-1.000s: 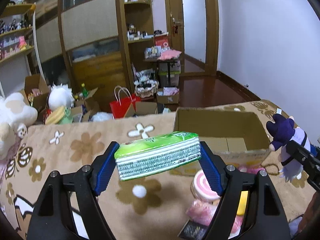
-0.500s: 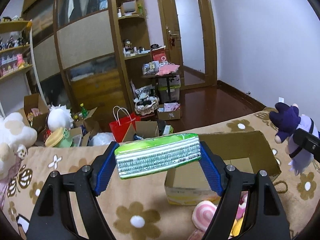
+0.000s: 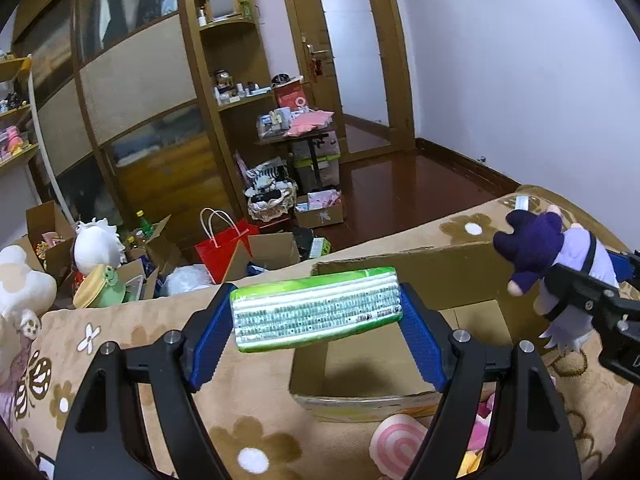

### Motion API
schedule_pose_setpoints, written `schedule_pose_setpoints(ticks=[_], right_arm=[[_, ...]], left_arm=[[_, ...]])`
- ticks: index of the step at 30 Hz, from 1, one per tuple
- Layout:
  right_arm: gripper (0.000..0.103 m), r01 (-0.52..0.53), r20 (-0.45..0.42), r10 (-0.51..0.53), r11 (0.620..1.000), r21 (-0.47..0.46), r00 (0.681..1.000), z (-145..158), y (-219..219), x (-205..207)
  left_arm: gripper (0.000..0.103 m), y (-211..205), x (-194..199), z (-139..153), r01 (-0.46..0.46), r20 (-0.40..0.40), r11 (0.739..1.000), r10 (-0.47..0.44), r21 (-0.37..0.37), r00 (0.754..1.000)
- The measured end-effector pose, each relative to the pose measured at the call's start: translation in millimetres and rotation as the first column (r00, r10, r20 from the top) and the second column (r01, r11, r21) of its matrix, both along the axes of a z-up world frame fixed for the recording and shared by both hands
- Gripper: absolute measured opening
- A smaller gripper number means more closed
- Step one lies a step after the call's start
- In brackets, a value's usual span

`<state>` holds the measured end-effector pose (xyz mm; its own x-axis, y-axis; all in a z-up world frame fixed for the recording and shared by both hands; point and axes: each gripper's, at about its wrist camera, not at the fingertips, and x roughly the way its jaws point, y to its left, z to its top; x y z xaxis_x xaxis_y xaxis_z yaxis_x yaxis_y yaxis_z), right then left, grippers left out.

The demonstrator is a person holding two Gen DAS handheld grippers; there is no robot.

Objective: Organize soft objects
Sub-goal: 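Lift the green tissue pack with the left tool while the right tool carries the doll over the box, then open the right tool to drop the doll into the box while the left tool releases the green pack inside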

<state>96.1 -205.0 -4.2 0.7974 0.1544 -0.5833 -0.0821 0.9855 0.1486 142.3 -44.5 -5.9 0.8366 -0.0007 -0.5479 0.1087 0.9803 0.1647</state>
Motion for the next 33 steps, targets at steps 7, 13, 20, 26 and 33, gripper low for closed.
schedule_pose_setpoints(ticks=[7,13,20,26,33], right_arm=[[0.062,0.005,-0.044,-0.005,1.0,-0.001,0.999,-15.0,-6.1,5.7],[0.062,-0.003,-0.069,0.002,1.0,-0.006,0.998,-22.2,-4.4,6.9],[0.062,-0.011,-0.084,0.009,1.0,-0.021,0.996,-26.8,-1.5,7.1],[0.062,-0.011,-0.084,0.009,1.0,-0.024,0.996,-27.4,-1.0,6.3],[0.063,-0.011,-0.082,0.008,1.0,-0.029,0.997,-28.5,-0.9,7.6]], left_arm=[[0.078,-8.2,7.7,-14.0,0.029,-0.038,1.0,-0.029,0.0,0.999],[0.079,-13.7,10.8,-21.3,0.054,-0.068,0.999,-0.054,-0.003,0.996],[0.079,-15.9,15.8,-29.3,0.059,-0.118,0.998,-0.06,-0.017,0.991],[0.079,-13.0,16.4,-32.4,0.054,-0.133,0.998,-0.056,-0.021,0.989],[0.079,-14.8,16.7,-35.8,0.062,-0.144,0.998,-0.063,-0.012,0.988]])
